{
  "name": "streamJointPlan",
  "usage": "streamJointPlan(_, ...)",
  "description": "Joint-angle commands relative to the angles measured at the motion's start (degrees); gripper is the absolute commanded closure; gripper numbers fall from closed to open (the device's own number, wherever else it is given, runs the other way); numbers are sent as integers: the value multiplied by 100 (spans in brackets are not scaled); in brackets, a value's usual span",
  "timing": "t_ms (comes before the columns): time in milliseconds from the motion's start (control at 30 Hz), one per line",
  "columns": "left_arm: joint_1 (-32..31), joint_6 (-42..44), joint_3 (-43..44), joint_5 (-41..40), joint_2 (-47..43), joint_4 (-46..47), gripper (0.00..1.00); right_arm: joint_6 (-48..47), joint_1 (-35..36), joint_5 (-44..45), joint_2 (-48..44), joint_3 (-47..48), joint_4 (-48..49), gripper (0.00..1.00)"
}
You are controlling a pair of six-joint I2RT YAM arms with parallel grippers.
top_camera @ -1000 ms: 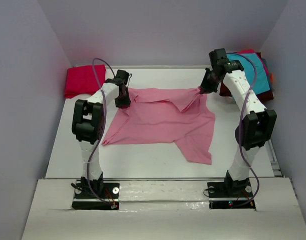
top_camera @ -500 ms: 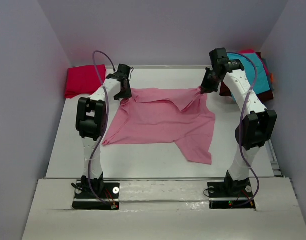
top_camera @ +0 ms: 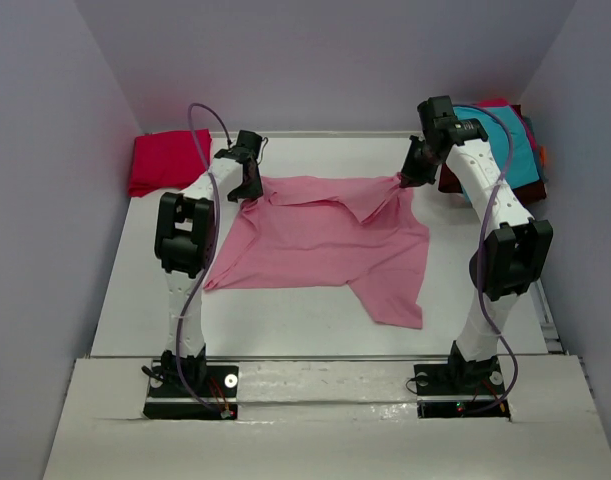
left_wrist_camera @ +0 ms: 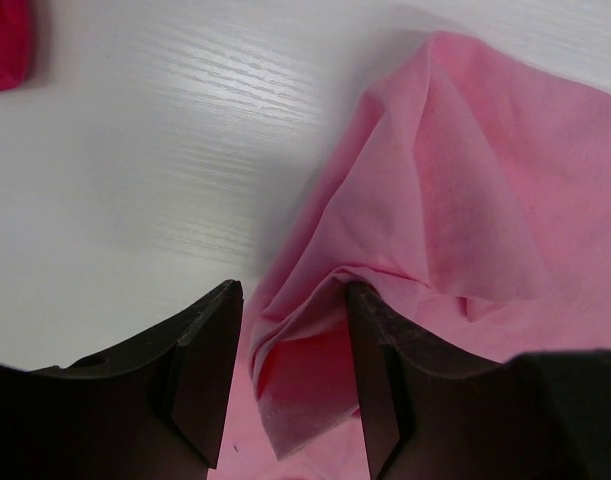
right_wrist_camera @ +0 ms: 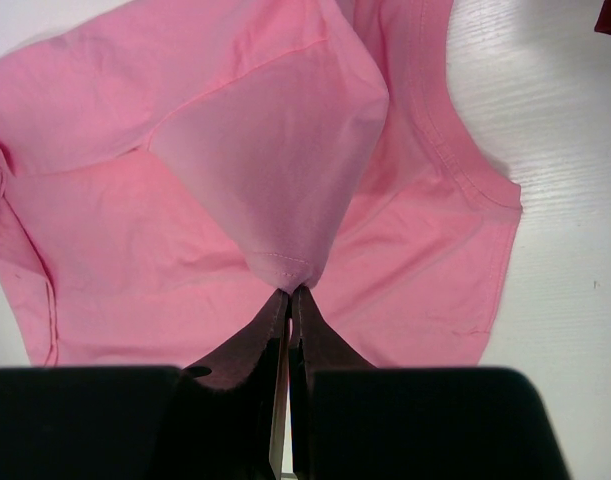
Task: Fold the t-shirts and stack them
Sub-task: Flatten the tshirt out
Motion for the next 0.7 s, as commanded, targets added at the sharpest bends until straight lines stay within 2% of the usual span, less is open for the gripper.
streamJointPlan(0,-18,-33,84,-2,-436,-35,43,-98,29,25,-385,-23,-17,93)
streamJointPlan(333,-18,19,-197,42,-1386,-509,42,-80,29,-54,-385,-252,150,93)
streamJointPlan(500,-123,90,-627,367,-1826,-781,43,-71,29,-90,-341,-270,194,93)
streamJointPlan(667,-378,81,-1321,279,-2142,-985,48,-71,29,-116,-324,-313,255,93)
